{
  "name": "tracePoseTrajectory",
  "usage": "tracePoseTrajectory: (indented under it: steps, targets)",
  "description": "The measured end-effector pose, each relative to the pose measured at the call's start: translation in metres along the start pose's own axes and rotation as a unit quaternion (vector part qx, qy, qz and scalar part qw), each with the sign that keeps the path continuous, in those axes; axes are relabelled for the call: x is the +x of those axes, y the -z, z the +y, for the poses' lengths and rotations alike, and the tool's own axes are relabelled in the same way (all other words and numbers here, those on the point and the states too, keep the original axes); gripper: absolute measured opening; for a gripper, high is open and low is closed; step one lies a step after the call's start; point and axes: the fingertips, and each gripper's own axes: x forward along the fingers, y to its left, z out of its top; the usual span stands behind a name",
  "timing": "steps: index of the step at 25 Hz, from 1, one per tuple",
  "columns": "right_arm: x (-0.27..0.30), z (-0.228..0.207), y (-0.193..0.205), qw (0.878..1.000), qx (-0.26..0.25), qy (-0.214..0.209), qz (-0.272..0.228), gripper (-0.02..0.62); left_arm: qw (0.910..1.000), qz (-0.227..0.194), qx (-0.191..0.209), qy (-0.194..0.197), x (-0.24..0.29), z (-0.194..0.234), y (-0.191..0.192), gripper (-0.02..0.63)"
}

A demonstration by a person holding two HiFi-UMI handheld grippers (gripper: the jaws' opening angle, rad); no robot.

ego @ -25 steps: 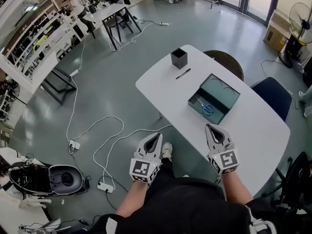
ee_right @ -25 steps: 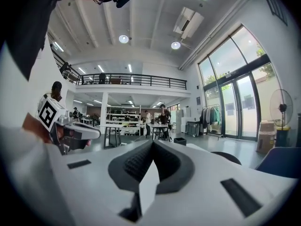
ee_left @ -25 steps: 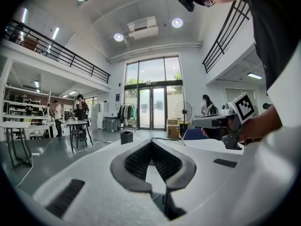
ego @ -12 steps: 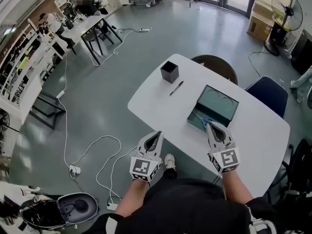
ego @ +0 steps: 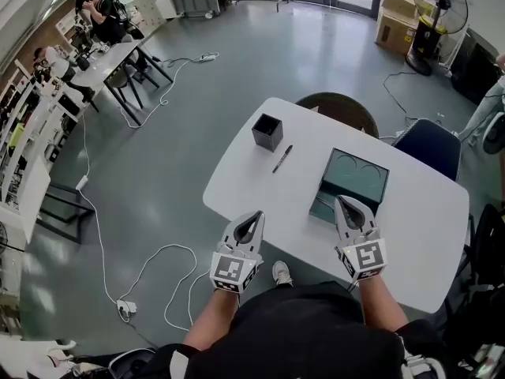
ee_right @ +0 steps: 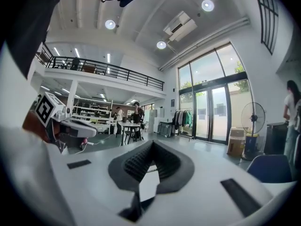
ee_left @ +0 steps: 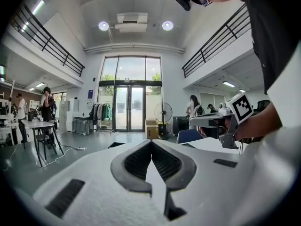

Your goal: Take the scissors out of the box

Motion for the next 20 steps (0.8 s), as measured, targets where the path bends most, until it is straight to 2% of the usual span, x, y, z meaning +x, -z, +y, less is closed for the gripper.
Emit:
tracePoseTrajectory:
  steps: [5, 12, 16, 20]
  targets:
    - [0.008, -0.01, 0.008, 0.999, -0.001, 0.035, 0.015, 0.005, 0.9994, -0.001, -0.005, 0.033, 0.023, 0.013, 0.007, 0.006]
    - [0.009, -0.047, 0.03, 0.996, -0.006, 0.063, 0.058, 0.005, 0.9968, 0.014, -0.009, 0.078, 0.068, -0.001, 0.013, 0.006]
    - [0.014, -0.06, 0.044, 0.995, -0.011, 0.043, 0.086, 0.005, 0.996, 0.018, -0.007, 0.088, 0.093, -0.012, 0.013, 0.006]
    - [0.019, -0.065, 0.081, 0.988, -0.017, -0.002, 0.151, 0.006, 0.9936, 0.023, 0.036, 0.104, 0.116, -0.03, 0.017, 0.006]
